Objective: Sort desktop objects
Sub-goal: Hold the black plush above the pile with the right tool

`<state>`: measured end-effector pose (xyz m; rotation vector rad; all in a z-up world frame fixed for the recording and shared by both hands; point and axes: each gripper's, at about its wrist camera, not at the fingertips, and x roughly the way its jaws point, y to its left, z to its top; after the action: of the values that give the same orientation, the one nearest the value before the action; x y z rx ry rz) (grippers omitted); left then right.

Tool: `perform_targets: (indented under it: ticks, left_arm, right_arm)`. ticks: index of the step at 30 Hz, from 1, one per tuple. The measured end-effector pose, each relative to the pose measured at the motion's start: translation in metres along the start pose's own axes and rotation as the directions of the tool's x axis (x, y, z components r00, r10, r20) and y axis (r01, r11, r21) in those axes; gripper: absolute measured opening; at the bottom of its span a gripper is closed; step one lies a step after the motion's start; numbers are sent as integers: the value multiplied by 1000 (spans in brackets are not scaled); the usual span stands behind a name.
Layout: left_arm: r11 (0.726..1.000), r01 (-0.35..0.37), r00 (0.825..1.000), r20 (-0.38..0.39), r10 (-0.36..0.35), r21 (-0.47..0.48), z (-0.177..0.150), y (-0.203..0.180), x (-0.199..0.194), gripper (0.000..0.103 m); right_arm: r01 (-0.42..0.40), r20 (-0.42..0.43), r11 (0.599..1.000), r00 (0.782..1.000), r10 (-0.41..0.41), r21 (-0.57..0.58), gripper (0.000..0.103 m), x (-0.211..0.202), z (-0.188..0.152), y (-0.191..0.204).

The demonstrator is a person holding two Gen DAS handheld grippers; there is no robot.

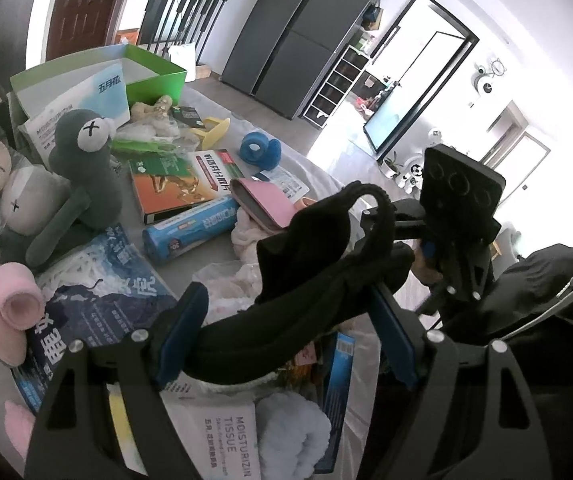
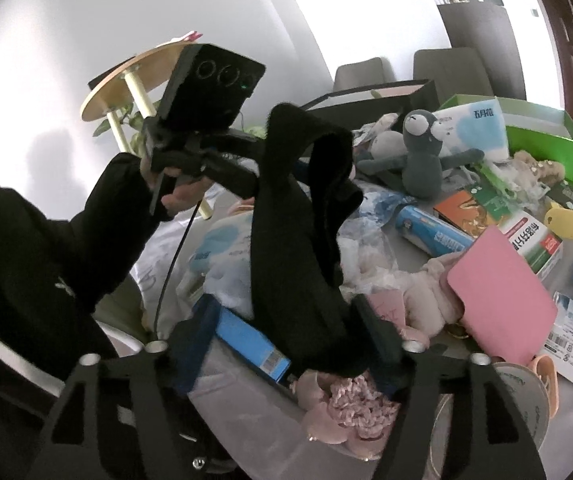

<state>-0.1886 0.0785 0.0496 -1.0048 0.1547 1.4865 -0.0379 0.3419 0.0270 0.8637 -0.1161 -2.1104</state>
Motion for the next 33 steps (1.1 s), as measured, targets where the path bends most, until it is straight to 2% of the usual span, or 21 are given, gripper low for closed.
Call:
perform_targets:
  ticks: [5, 6, 7, 8, 10, 15, 19, 24, 29, 33]
  left_arm:
    - [1000, -1, 1000, 0, 1, -3, -1, -1, 0, 82]
    - [1000, -1, 1000, -1, 1, -3, -1, -1, 0, 82]
    - [1000, 0, 1000, -4, 0, -2, -2, -2, 0, 81]
    - [1000, -6, 1000, -4, 6, -1, -3, -2, 0, 80]
    - [1000, -13, 1000, -1, 13, -9, -6, -2, 0, 80]
    - [1000, -10, 1000, 5, 10, -12, -10, -4, -3, 69]
    - [999, -38, 999, 7, 38, -18, -14, -5, -5, 61]
    - [996, -61, 996, 60, 65, -60, -20, -1, -14, 59]
    - [993, -73, 986, 145, 86, -93, -26, -4, -32, 59]
    - [992, -83, 978, 184, 100, -99, -31, -6, -46, 59]
  right_arm:
    - [47, 6, 998, 999, -47, 34, 74, 5, 0, -9]
    - [56, 7, 998, 998, -56, 40, 71, 7, 0, -11]
    - [59, 7, 997, 998, -60, 50, 49, 8, 1, -14]
    - [58, 7, 996, 998, -58, 62, 44, 10, 1, -16]
    - [75, 16, 995, 997, -77, 65, 42, 10, 3, -17]
    - [92, 15, 993, 995, -94, 79, 42, 10, 5, -20]
    - [100, 31, 990, 994, -103, 102, 42, 8, 10, -24]
    - [101, 38, 989, 994, -106, 108, 42, 11, 15, -22]
    - [96, 48, 990, 994, -101, 106, 42, 15, 22, -19]
    - [95, 46, 992, 994, -99, 79, 42, 18, 32, -14]
